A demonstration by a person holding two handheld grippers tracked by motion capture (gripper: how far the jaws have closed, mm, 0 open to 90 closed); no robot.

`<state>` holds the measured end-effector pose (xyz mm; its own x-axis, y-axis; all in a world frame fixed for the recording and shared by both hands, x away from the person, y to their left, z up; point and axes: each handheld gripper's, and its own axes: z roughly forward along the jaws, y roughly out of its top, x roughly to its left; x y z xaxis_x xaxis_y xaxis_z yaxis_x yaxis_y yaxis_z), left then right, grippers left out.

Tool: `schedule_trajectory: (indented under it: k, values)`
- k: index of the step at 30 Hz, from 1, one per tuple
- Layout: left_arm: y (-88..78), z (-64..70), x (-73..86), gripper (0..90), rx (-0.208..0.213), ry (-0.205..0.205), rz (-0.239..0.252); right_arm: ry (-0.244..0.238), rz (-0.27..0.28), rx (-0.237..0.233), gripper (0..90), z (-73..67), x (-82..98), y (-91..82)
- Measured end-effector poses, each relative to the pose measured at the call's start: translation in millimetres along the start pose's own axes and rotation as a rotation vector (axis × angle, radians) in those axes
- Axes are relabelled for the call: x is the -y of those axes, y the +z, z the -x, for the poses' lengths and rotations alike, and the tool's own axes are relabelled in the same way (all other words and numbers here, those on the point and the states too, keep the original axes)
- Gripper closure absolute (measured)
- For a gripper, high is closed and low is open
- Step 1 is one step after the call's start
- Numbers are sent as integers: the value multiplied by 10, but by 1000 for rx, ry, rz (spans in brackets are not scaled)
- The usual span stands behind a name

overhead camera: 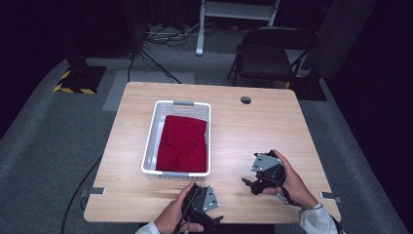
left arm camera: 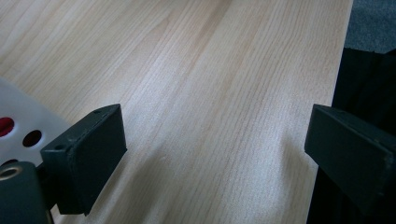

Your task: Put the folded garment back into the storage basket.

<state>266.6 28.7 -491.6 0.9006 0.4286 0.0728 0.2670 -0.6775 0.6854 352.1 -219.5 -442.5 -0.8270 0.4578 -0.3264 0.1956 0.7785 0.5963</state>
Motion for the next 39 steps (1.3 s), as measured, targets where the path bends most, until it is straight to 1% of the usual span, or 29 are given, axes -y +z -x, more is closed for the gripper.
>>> schedule_trajectory:
  k: [2,5,6,7,9,11,14,16,22,26,30,32,36,39]
  values:
    - [12,-6,10,55,0,-4,-7,2,-8,4,50,-4,50,6]
    - [29,-19,30,55,-2,-10,-13,15,-10,-2,50,-8,126,2]
    - [33,-21,38,54,-3,-18,-9,15,-14,0,50,-11,153,-5]
    - [31,-33,43,52,1,-16,-10,21,-14,-3,50,-16,178,-14]
    - [32,-43,57,51,3,-34,-5,28,-17,-5,50,-22,229,-29]
    - [28,-53,68,51,5,-40,-3,32,-20,-5,50,-37,278,-47]
    - [27,-66,88,49,13,-62,2,44,-17,-10,50,-52,359,-77]
    - [25,-73,93,49,14,-60,3,52,-19,-9,50,-53,415,-95]
    - [29,-85,96,45,23,-68,0,95,-7,-13,50,-47,588,-147]
    - [28,-82,97,44,21,-68,1,122,-2,-14,50,-51,688,-161]
    - [32,-100,101,44,34,-84,-5,143,0,-23,50,-62,776,-178]
    - [32,-100,101,43,35,-84,-5,159,2,-26,48,-65,823,-182]
    - [33,-102,102,43,37,-86,-5,206,16,-43,47,-59,937,-188]
    - [32,-103,101,42,38,-85,-7,235,15,-42,47,-51,1020,-208]
